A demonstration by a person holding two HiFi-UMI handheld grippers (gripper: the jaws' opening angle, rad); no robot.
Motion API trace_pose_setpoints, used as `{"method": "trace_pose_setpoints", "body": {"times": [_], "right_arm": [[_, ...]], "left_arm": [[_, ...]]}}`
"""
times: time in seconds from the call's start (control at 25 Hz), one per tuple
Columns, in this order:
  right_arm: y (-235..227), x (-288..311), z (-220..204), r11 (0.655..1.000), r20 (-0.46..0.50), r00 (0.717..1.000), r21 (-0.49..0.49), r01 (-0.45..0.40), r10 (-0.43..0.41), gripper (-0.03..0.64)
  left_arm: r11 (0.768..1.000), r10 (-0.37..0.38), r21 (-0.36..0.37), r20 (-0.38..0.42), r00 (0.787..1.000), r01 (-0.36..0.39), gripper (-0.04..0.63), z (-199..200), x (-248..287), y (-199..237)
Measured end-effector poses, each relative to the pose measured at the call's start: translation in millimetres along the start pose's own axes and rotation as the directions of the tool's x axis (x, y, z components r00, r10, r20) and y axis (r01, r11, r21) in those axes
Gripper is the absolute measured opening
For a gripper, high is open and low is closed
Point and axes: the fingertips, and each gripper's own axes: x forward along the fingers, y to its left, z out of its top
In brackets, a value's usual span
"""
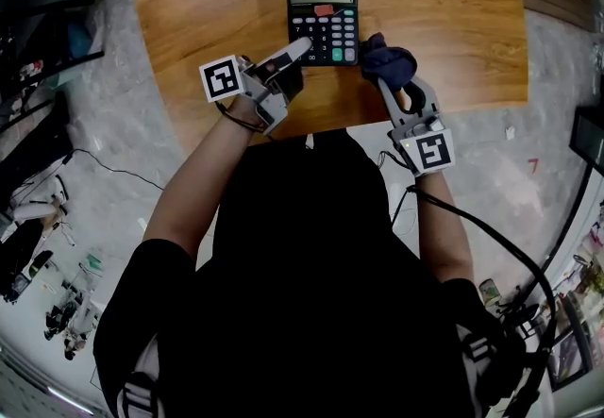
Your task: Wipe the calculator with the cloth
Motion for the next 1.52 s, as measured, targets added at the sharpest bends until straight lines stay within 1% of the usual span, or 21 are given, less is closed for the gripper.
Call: {"method": "trace_pose_setpoints", "body": {"times": [0.12, 0.4, 0.64, 0.72, 0.76, 0.8, 0.88, 0.96, 1.04, 1.12, 1.2, 1.32, 1.36, 1.4, 1.44, 1.52], "right_arm": [[-20, 9, -4, 0.998, -0.01, 0.998, -0.001, 0.056, -0.056, 0.087], [-42, 44, -13, 0.987, -0.053, 0.986, -0.008, 0.158, -0.158, 0.087], [-62, 73, -15, 0.962, -0.079, 0.959, 0.009, 0.272, -0.271, 0.087], [-68, 81, -18, 0.954, -0.097, 0.95, 0.016, 0.299, -0.296, 0.087], [-70, 84, -21, 0.95, -0.113, 0.945, 0.021, 0.312, -0.308, 0.087], [-73, 86, -25, 0.945, -0.131, 0.939, 0.026, 0.325, -0.319, 0.087], [-76, 89, -35, 0.938, -0.163, 0.929, 0.041, 0.344, -0.333, 0.087], [-76, 91, -42, 0.935, -0.182, 0.924, 0.053, 0.351, -0.336, 0.087], [-74, 94, -47, 0.934, -0.198, 0.922, 0.061, 0.352, -0.334, 0.087], [-71, 98, -51, 0.934, -0.215, 0.918, 0.063, 0.353, -0.332, 0.087], [-70, 102, -53, 0.933, -0.231, 0.914, 0.058, 0.356, -0.334, 0.087], [-68, 105, -58, 0.932, -0.257, 0.904, 0.036, 0.361, -0.341, 0.089], [-68, 106, -59, 0.932, -0.268, 0.901, 0.022, 0.361, -0.343, 0.089], [-67, 106, -60, 0.933, -0.28, 0.896, 0.008, 0.36, -0.343, 0.089], [-67, 106, -61, 0.934, -0.292, 0.893, -0.003, 0.358, -0.343, 0.089], [-68, 105, -62, 0.934, -0.308, 0.888, -0.011, 0.356, -0.342, 0.089]], "left_arm": [[0.999, 0.036, 0.012, -0.015, 0.999, -0.036, 0.071, -2, 7, 25], [0.992, 0.124, 0.023, -0.025, 0.992, -0.123, 0.071, 9, 15, 63], [0.984, 0.164, 0.079, -0.054, 0.985, -0.16, 0.072, 16, 24, 74], [0.973, 0.203, 0.127, -0.065, 0.977, -0.194, 0.072, 19, 27, 76], [0.961, 0.236, 0.164, -0.074, 0.969, -0.221, 0.072, 20, 27, 76], [0.945, 0.274, 0.205, -0.081, 0.958, -0.253, 0.074, 20, 27, 76], [0.904, 0.351, 0.286, -0.076, 0.933, -0.317, 0.083, 20, 27, 76], [0.849, 0.427, 0.366, -0.05, 0.903, -0.381, 0.092, 21, 26, 76], [0.781, 0.495, 0.45, -0.023, 0.869, -0.433, 0.102, 22, 26, 76], [0.71, 0.557, 0.519, 0.0, 0.83, -0.477, 0.123, 23, 25, 76], [0.637, 0.612, 0.575, 0.027, 0.79, -0.514, 0.141, 25, 23, 78], [0.514, 0.687, 0.657, 0.07, 0.723, -0.552, 0.167, 28, 16, 84], [0.482, 0.703, 0.675, 0.081, 0.706, -0.558, 0.172, 29, 15, 87], [0.464, 0.713, 0.684, 0.088, 0.696, -0.563, 0.175, 29, 14, 90], [0.457, 0.716, 0.685, 0.095, 0.691, -0.567, 0.176, 28, 13, 92], [0.444, 0.716, 0.688, 0.112, 0.689, -0.574, 0.181, 27, 14, 92]]}}
